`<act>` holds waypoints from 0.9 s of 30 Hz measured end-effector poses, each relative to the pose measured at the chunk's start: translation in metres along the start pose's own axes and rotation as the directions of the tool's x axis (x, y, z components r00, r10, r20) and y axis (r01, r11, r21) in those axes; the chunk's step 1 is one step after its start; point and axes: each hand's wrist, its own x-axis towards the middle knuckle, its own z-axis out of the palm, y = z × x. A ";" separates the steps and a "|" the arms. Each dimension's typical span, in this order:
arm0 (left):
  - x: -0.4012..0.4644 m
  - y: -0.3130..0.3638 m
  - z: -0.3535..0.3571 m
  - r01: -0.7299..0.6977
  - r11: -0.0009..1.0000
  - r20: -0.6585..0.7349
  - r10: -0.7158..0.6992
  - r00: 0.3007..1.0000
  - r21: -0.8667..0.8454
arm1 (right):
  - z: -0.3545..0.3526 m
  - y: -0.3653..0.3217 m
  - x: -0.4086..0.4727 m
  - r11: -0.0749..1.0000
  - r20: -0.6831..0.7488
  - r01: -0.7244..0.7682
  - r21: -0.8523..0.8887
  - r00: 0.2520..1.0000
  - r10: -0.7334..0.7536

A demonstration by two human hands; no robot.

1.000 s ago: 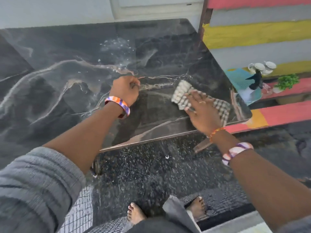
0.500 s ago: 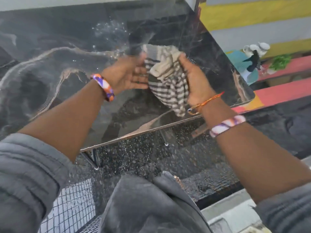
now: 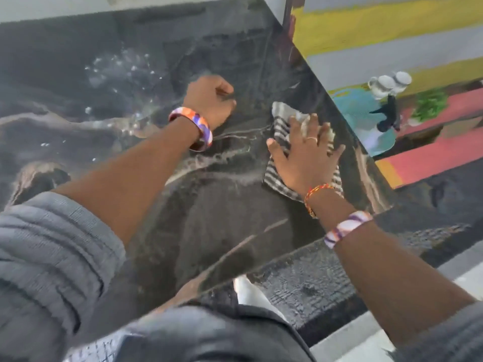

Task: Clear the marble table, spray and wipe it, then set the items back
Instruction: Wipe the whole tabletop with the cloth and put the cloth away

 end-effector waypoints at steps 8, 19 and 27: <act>0.113 -0.019 -0.006 -0.028 0.975 -0.070 0.044 0.997 0.220 | -0.014 -0.029 0.181 0.961 -0.066 -0.257 0.099 0.962 0.264; 0.211 -0.047 -0.035 0.067 0.955 -0.160 -0.022 0.987 0.288 | -0.019 -0.117 0.342 0.999 -0.066 -0.037 0.017 0.997 0.038; 0.190 -0.085 -0.073 0.102 0.941 -0.231 -0.026 0.973 0.322 | -0.006 -0.198 0.333 0.880 -0.019 0.471 -0.058 0.881 -0.473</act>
